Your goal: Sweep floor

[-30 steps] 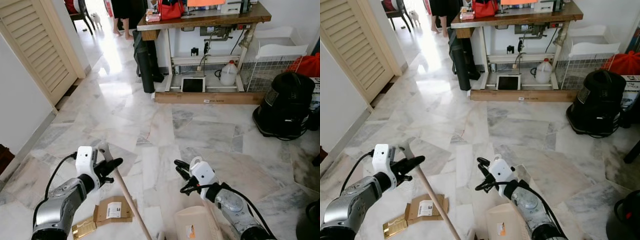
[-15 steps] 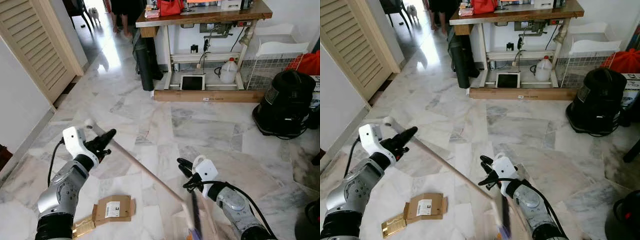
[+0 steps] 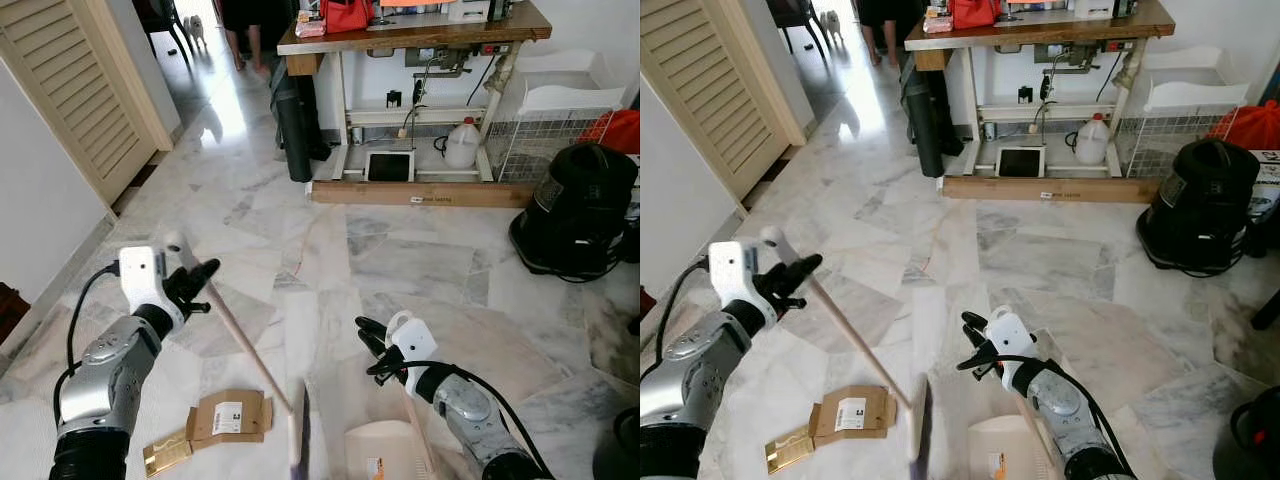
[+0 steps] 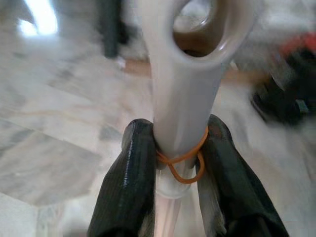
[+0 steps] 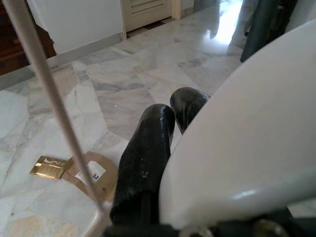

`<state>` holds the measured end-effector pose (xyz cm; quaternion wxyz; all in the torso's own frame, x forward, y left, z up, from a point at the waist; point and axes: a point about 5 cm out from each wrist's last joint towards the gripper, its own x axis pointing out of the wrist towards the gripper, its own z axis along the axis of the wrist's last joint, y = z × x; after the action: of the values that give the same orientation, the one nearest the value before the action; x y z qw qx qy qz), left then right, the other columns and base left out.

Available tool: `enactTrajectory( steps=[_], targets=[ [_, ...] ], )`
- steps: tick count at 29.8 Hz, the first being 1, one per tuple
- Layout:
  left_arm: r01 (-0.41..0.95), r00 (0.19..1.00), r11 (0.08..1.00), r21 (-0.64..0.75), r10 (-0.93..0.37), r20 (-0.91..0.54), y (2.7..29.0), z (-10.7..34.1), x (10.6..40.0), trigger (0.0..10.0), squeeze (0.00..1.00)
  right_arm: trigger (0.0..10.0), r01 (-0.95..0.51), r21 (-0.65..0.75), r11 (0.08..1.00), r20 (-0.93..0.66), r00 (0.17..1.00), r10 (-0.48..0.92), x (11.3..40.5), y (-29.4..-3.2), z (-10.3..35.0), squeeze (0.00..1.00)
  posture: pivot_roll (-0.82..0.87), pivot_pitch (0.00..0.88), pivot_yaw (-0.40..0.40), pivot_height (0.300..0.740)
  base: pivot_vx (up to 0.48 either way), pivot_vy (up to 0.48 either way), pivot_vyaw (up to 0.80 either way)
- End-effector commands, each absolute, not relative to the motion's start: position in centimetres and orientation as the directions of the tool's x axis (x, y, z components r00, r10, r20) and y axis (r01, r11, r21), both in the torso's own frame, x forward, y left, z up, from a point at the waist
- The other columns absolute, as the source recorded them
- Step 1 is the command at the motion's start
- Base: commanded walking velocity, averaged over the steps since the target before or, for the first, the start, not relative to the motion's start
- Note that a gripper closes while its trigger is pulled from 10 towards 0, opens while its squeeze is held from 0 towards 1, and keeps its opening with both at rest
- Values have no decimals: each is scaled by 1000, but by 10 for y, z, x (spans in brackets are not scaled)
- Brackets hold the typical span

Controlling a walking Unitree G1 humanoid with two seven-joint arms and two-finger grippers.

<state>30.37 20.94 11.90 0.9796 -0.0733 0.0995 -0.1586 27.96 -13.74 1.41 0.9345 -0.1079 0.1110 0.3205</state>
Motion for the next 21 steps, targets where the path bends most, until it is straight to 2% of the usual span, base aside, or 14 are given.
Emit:
enactTrajectory(
  steps=[1, 21],
  targets=[
    [343, 906, 928, -149, -368, -209, 208, 118, 300, 10000, 0, 10000, -651, -18, 759, -441, 686, 579, 253, -133, -19, 0, 140, 0, 152, 740, 0, 0, 0],
    [422, 798, 893, -156, -447, -404, 201, 96, 294, 10000, 0, 10000, -644, -28, 765, -453, 690, 564, 256, -134, -18, 0, 133, 0, 164, 740, 0, 0, 0]
  ],
)
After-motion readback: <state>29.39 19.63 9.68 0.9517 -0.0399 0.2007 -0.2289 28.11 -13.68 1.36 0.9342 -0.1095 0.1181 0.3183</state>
